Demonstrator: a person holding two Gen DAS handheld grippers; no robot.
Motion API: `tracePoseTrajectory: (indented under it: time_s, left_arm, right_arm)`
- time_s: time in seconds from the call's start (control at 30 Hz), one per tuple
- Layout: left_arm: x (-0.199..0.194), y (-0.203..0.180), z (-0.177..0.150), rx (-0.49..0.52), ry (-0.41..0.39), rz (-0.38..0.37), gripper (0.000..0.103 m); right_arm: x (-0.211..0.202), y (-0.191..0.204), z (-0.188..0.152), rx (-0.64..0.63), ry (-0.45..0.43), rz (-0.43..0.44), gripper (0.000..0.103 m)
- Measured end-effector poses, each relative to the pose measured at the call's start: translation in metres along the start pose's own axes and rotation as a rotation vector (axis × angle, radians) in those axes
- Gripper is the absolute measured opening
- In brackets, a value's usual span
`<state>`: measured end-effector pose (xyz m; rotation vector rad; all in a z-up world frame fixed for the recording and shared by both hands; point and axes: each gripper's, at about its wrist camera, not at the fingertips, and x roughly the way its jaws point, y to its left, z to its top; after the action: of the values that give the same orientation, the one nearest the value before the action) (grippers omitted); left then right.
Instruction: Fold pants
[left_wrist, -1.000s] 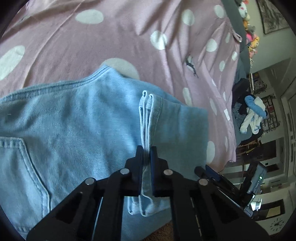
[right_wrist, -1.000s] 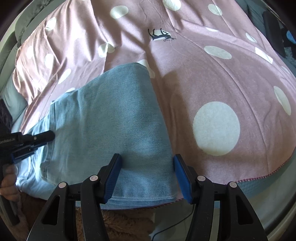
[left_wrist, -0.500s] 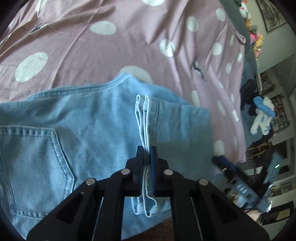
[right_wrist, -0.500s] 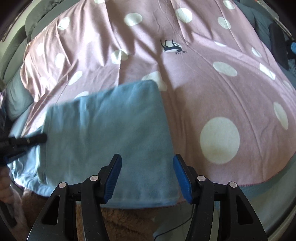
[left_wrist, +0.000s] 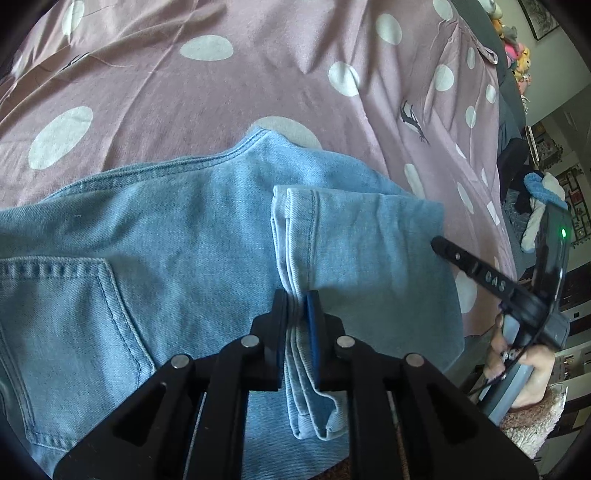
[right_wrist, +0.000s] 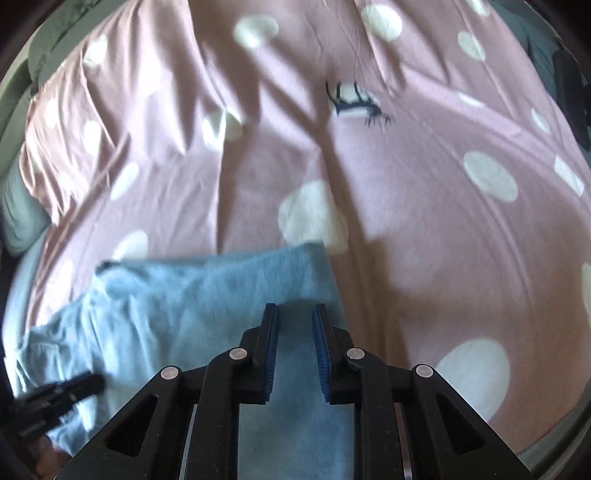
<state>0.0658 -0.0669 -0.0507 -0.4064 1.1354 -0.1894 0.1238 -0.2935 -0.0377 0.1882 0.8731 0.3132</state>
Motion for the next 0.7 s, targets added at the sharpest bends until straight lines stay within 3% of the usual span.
tracePoseTrajectory:
  time_s: [0.37, 0.57, 0.67, 0.7]
  left_arm:
    - [-0.008, -0.003, -0.015, 0.009, -0.008, 0.043, 0.018]
    - [-0.025, 0.003, -0.03, -0.003, 0.01, 0.071, 0.023]
    - [-0.044, 0.009, -0.035, -0.012, -0.021, 0.1, 0.036]
    - [-0.053, 0.013, -0.036, -0.021, -0.044, 0.107, 0.048]
  right_arm:
    - [-0.03, -0.011, -0.07, -0.004, 0.035, 0.018, 0.021]
    - [-0.035, -0.007, -0.08, -0.011, 0.031, -0.018, 0.021]
    - [-0.037, -0.001, -0.077, -0.042, 0.041, -0.058, 0.021]
    - [-0.039, 0.002, -0.076, -0.06, 0.039, -0.077, 0.021]
